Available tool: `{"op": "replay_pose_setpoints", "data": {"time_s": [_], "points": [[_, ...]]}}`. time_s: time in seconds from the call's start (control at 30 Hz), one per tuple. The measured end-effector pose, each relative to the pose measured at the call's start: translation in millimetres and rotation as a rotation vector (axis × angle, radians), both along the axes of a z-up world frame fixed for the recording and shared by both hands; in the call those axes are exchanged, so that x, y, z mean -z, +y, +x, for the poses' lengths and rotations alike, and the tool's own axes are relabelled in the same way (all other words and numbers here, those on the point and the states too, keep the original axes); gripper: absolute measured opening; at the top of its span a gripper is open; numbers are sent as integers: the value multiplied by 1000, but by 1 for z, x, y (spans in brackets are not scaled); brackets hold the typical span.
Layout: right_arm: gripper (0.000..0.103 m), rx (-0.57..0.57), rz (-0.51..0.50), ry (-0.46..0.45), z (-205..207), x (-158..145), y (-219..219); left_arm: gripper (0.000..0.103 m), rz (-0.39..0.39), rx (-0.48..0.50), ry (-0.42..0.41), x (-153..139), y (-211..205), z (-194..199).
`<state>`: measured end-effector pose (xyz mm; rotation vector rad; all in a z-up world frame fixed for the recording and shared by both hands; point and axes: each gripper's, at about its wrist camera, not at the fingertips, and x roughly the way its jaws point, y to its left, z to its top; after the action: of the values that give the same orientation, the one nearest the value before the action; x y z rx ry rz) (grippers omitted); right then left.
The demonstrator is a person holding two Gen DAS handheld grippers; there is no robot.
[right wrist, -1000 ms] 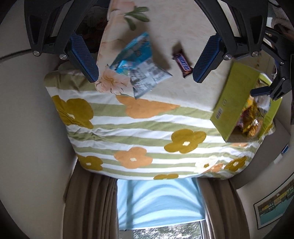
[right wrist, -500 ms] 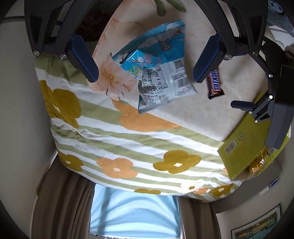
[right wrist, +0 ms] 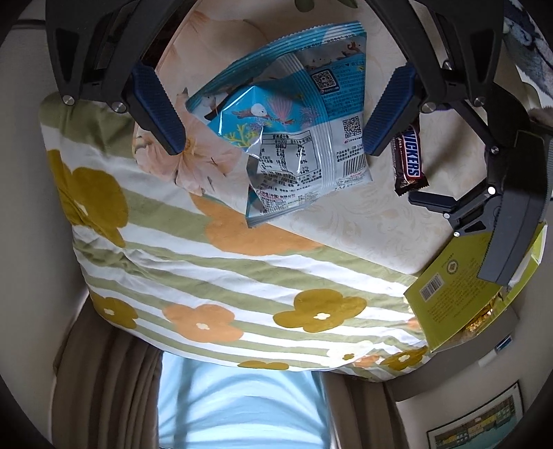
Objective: Organize snacks
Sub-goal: 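Grasp the Snickers bar with the left tool while the right tool grasps the blue-white bag, then carry the Snickers bar and blue-white bag over the box and release them inside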
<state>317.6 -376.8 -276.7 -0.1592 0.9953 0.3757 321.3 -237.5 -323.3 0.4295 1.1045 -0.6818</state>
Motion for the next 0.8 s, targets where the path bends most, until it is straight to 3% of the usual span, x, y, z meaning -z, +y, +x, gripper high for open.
{"op": "replay_pose_setpoints", "data": {"time_s": [0.2, 0.4, 0.63, 0.7, 0.73, 0.8], "points": [[102, -67, 0, 34, 3, 3, 7, 61, -13, 32, -12, -6, 2, -2], [102, -90, -23, 81, 8, 18, 13, 54, -27, 23, 2, -11, 4, -1], [102, -134, -46, 107, 16, 31, 23, 53, -40, -43, 15, -13, 10, 2], [95, -156, -66, 120, 16, 35, 27, 53, -41, -62, 11, -14, 14, 3], [83, -171, -74, 126, 15, 37, 28, 53, -42, -68, 10, -14, 15, 3], [79, -180, -94, 150, 15, 42, 30, 53, -41, -78, 3, -15, 17, 2]]}}
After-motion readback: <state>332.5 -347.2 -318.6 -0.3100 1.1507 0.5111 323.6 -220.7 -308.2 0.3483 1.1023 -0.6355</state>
